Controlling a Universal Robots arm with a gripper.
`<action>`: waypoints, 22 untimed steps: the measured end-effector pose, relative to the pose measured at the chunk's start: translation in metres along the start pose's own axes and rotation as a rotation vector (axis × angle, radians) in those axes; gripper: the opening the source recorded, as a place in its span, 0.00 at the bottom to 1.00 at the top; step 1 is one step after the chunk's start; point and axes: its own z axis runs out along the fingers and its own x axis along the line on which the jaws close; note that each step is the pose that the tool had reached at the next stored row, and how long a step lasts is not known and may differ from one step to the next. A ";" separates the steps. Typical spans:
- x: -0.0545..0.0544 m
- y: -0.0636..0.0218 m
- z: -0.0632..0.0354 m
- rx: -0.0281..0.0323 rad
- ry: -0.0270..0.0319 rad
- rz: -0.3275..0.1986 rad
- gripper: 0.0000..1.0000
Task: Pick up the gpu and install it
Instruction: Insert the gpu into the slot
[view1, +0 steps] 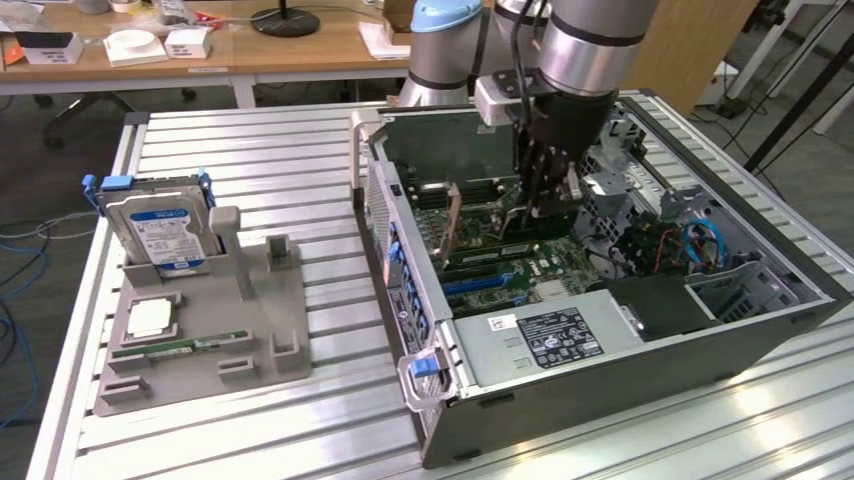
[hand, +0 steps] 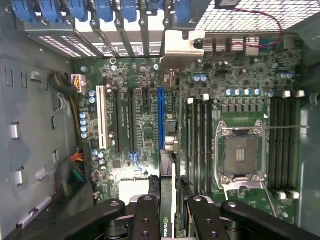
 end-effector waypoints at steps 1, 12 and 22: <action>0.001 0.0006 0.0016 0.0000 -0.0001 0.000 0.26; 0.010 0.0106 0.0208 0.0000 -0.0002 0.000 0.26; 0.012 0.0272 0.0385 0.0001 -0.0001 0.000 0.26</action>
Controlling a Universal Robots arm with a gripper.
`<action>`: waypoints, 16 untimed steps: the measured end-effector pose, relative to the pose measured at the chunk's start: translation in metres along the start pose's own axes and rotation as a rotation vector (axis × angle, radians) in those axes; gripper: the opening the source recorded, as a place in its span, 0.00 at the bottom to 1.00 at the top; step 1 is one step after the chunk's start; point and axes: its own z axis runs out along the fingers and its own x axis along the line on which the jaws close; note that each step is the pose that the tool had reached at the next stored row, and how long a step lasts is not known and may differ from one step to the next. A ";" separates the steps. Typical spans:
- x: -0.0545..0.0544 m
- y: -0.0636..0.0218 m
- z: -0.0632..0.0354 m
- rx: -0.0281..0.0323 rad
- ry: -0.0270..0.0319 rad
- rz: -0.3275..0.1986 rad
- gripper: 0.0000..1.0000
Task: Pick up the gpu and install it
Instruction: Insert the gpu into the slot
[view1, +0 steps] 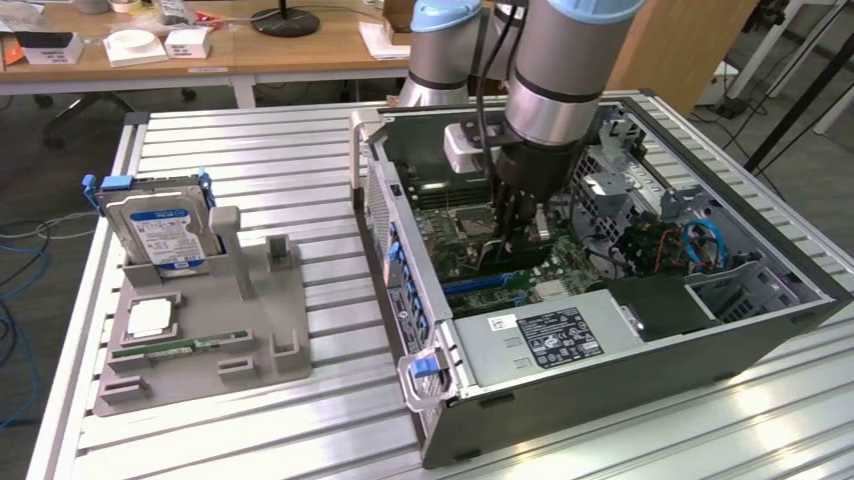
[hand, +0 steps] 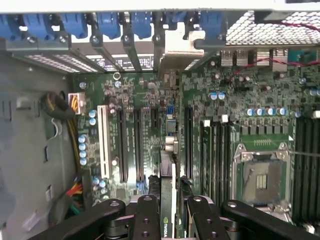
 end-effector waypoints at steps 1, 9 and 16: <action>0.000 0.0010 0.0018 0.0000 0.0000 0.000 0.26; 0.000 0.0024 0.0047 0.0001 -0.0001 0.000 0.26; 0.001 0.0087 0.0130 0.0008 0.0001 0.000 0.26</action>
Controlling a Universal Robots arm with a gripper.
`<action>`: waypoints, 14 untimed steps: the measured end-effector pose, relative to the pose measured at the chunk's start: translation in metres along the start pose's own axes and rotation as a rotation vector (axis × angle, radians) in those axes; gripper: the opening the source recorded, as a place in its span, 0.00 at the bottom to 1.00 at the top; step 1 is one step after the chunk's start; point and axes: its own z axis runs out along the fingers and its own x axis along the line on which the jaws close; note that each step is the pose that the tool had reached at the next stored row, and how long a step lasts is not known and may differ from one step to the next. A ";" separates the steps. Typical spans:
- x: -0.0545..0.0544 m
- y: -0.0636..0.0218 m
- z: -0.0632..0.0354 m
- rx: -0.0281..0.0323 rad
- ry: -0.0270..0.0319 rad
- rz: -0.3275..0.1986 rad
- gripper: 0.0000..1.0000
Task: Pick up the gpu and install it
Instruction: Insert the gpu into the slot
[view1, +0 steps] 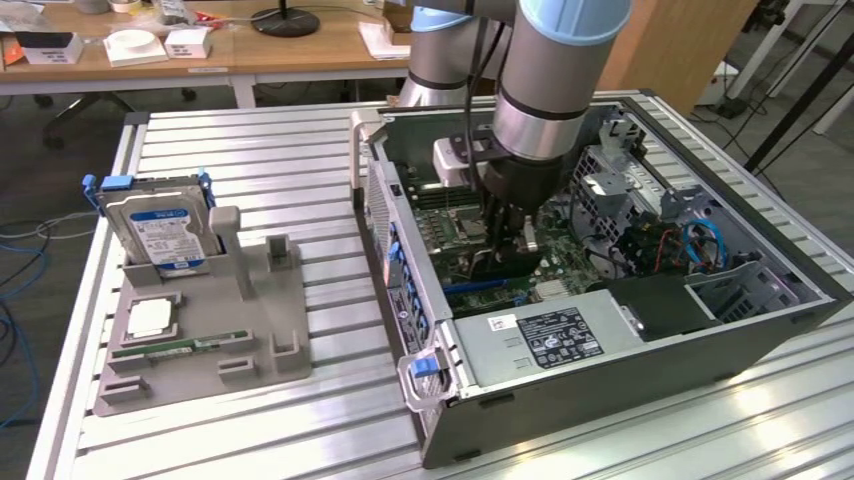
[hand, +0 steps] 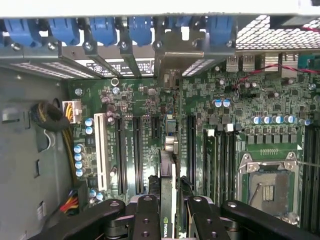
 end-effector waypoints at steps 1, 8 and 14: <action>0.000 0.0008 0.0002 -0.0001 0.0001 0.000 0.26; 0.000 0.0019 0.0008 -0.0001 0.0000 0.000 0.26; -0.001 0.0023 0.0013 -0.0002 0.0001 0.000 0.26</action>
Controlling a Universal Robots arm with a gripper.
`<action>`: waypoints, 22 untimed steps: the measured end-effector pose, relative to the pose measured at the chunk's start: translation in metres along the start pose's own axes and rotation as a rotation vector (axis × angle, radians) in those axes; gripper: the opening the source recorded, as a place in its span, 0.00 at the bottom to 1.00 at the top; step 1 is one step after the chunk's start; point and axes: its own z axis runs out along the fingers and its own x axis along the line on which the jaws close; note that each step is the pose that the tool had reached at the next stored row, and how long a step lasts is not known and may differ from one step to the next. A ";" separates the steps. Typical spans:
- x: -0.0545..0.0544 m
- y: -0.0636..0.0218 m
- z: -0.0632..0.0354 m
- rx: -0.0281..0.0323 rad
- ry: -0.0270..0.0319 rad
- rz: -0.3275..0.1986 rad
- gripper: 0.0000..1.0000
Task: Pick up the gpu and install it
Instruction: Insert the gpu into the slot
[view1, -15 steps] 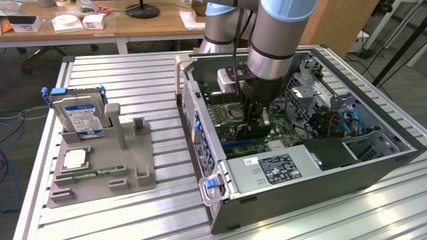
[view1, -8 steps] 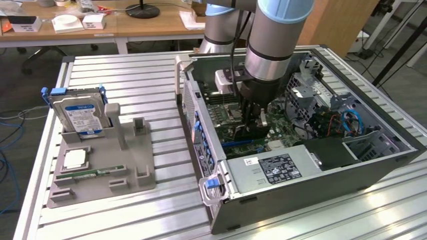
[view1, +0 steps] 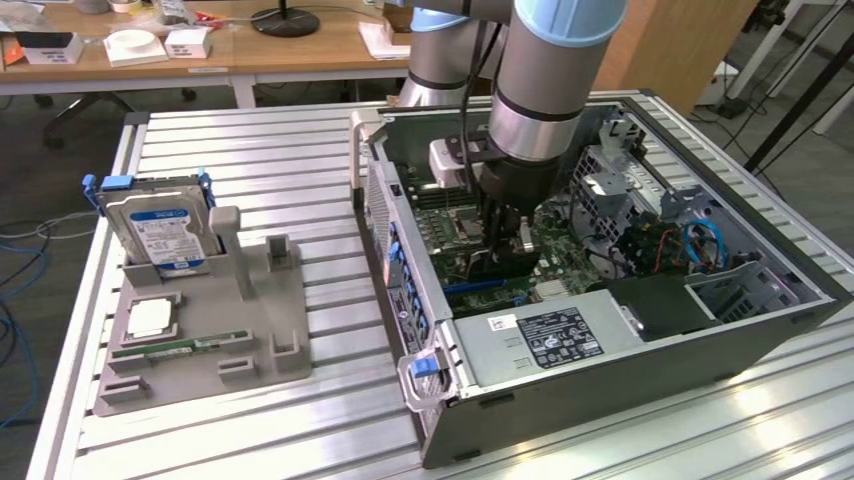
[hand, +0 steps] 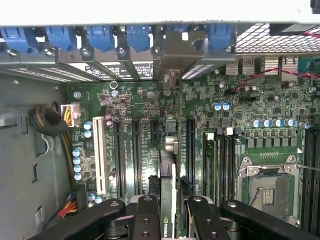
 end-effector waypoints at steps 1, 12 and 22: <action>0.000 0.0001 0.0005 0.0002 -0.0003 0.000 0.26; 0.000 0.0007 0.0070 0.0000 -0.0016 0.000 0.26; -0.002 0.0010 0.0080 -0.0001 -0.0015 0.000 0.26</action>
